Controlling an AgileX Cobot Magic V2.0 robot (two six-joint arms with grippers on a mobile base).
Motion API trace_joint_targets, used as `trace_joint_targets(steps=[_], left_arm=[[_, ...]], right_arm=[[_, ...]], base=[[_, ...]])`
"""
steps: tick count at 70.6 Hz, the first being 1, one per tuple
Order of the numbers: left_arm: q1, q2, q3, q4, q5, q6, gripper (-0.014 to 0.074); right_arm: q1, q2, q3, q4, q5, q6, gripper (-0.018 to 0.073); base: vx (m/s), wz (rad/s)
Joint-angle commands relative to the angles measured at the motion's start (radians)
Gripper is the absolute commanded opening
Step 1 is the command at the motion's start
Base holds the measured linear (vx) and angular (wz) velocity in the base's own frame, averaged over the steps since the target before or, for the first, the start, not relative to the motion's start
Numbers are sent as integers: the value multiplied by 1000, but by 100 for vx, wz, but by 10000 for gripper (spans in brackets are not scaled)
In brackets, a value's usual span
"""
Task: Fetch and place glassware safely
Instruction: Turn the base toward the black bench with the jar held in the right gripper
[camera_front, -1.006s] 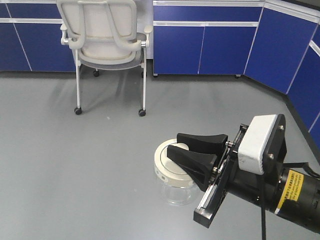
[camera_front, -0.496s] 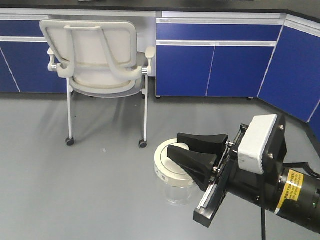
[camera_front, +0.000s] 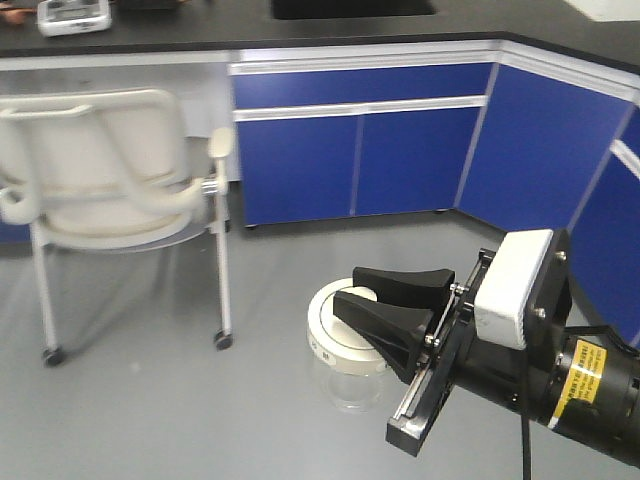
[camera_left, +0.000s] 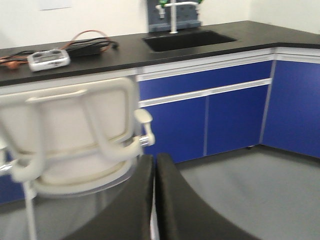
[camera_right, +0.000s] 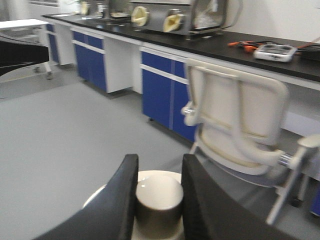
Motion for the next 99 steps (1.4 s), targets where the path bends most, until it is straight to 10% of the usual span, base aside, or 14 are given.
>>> trace_joint_targets(steps=[1,99], left_arm=[[-7,2,-27,-8,-75,-7,-7],[-7,2,-27,-8,-75,-7,-7]], right_arm=[[-1,-20,-36,36,-84,-7,-1],[-1,-20,-36,36,-84,-7,-1]], base=[[25,-58],[20,-75]])
